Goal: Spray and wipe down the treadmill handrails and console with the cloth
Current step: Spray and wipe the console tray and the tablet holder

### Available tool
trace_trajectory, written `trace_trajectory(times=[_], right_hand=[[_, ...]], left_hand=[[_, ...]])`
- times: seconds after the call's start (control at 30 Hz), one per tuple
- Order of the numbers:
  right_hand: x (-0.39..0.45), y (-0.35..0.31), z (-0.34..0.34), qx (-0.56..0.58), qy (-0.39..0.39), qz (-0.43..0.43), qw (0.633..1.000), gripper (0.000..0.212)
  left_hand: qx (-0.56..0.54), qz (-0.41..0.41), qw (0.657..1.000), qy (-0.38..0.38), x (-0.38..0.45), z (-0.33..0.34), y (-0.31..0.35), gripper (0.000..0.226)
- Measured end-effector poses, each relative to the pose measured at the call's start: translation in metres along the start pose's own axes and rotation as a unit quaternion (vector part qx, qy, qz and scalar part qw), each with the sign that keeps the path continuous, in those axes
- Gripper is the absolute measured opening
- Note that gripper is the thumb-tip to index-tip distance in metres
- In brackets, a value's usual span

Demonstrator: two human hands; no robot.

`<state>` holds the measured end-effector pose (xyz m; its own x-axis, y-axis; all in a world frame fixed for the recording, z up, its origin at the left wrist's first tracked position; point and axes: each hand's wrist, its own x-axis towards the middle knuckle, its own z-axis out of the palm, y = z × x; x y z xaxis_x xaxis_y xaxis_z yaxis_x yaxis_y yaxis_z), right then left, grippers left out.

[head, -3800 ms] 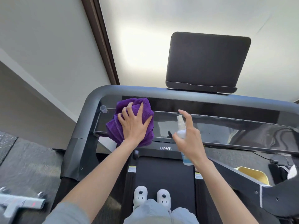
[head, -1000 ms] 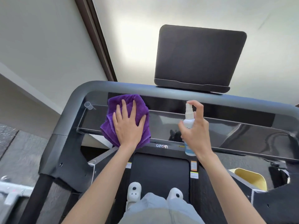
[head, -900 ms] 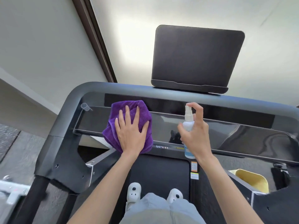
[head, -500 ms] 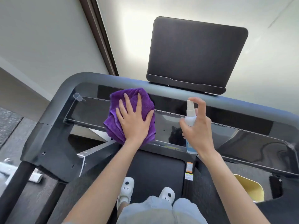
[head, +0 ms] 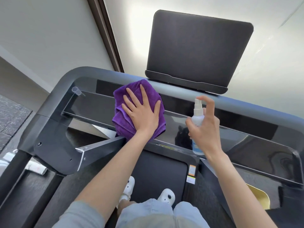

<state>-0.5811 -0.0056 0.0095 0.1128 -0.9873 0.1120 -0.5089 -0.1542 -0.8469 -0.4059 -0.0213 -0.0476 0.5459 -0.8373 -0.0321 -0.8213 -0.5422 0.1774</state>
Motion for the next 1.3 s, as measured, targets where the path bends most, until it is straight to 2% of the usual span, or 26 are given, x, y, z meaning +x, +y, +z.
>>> trace_trajectory(times=[0.1,0.17,0.23,0.4,0.5,0.7,0.93,1.07,1.2,1.3], right_hand=[[-0.005,0.007,-0.007,0.002,-0.001,-0.003,1.000,0.063],[-0.007,0.013,-0.012,-0.002,-0.001,-0.002,1.000,0.064],[-0.007,0.020,-0.019,-0.010,0.001,0.009,1.000,0.065],[-0.002,0.031,-0.040,-0.022,0.027,0.020,0.999,0.062],[-0.003,0.034,-0.051,-0.019,0.045,0.012,0.999,0.064],[-0.014,0.044,-0.064,-0.021,0.060,0.010,0.998,0.061],[-0.020,0.057,-0.082,-0.022,0.088,0.041,0.995,0.064],[-0.027,0.059,-0.093,-0.013,0.110,0.032,0.993,0.063],[-0.037,0.064,-0.099,-0.004,0.123,0.040,0.992,0.061],[-0.042,0.071,-0.102,-0.001,0.135,0.058,0.989,0.061]], left_hand=[[0.007,0.085,0.996,0.002,-0.058,0.010,0.012,0.079],[0.002,0.111,0.994,0.003,-0.083,0.017,0.017,0.077],[0.005,0.101,0.995,0.008,-0.073,0.019,0.019,0.077],[-0.014,0.018,1.000,0.002,-0.010,0.009,0.041,0.083],[-0.008,0.019,1.000,0.001,-0.014,0.008,0.042,0.084],[-0.002,0.143,0.990,-0.002,-0.102,0.024,0.057,0.081],[0.013,0.194,0.981,0.022,-0.034,0.021,0.080,0.079],[0.022,0.211,0.977,0.027,-0.049,0.022,0.077,0.079],[-0.013,0.302,0.953,0.007,-0.103,0.030,0.067,0.070],[-0.010,0.364,0.931,-0.014,-0.088,0.028,0.068,0.068]])
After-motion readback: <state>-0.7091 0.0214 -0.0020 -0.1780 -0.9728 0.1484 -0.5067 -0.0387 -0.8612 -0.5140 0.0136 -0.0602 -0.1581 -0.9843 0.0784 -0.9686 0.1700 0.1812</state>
